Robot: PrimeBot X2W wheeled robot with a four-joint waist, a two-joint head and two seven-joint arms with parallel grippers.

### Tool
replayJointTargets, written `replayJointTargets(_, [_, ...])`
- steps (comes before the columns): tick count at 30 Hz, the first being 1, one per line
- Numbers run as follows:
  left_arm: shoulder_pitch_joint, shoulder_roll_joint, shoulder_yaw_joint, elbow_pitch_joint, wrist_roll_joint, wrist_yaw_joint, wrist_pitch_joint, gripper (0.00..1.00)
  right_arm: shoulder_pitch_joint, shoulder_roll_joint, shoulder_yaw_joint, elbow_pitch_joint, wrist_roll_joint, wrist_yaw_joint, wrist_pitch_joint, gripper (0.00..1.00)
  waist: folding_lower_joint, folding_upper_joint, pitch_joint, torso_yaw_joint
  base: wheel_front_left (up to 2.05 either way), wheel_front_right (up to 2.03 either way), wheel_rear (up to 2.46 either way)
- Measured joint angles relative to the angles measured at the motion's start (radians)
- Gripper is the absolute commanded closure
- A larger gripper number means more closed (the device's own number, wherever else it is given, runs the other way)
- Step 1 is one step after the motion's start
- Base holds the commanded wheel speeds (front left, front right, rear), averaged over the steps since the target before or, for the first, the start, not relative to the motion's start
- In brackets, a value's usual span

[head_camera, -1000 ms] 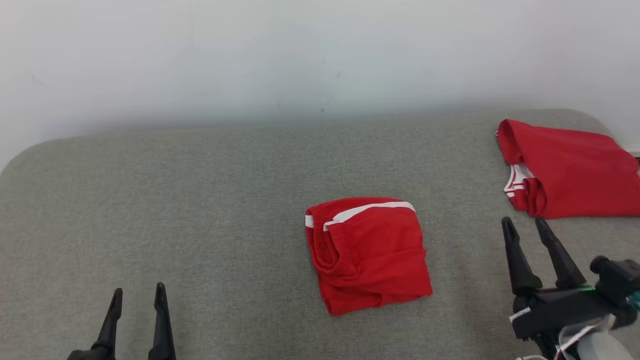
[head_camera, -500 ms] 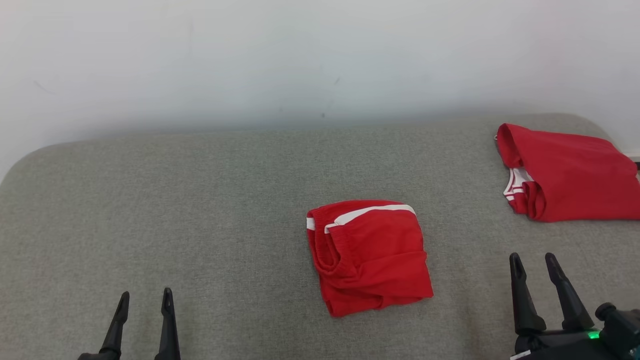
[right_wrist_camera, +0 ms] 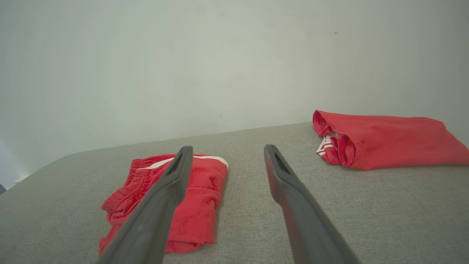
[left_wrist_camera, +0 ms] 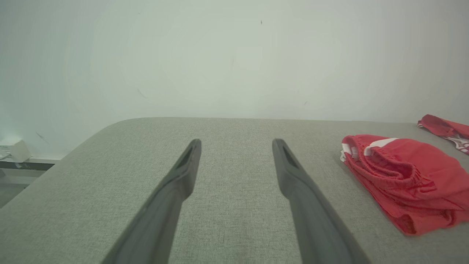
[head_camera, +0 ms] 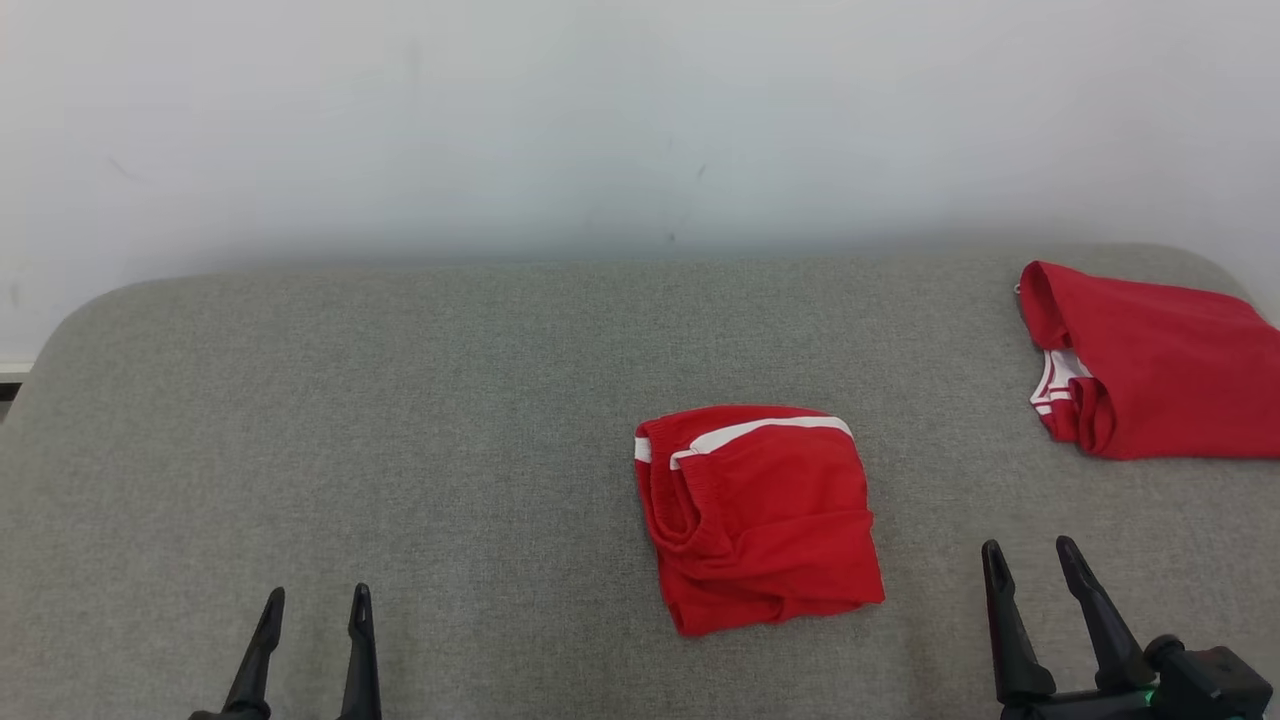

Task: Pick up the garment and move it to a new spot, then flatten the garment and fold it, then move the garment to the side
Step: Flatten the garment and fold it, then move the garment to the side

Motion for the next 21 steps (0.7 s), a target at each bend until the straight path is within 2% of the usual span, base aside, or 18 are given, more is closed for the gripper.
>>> replayJointTargets(21, [0.022, 0.004, -0.023, -0.029, 0.01, -0.01, 0.0, 0.0, -0.012, 0.008, 0.01, 0.038, -0.022, 0.0, 0.0, 0.0, 0.0, 0.0, -0.004, 0.007, 0.0, 0.0, 0.0])
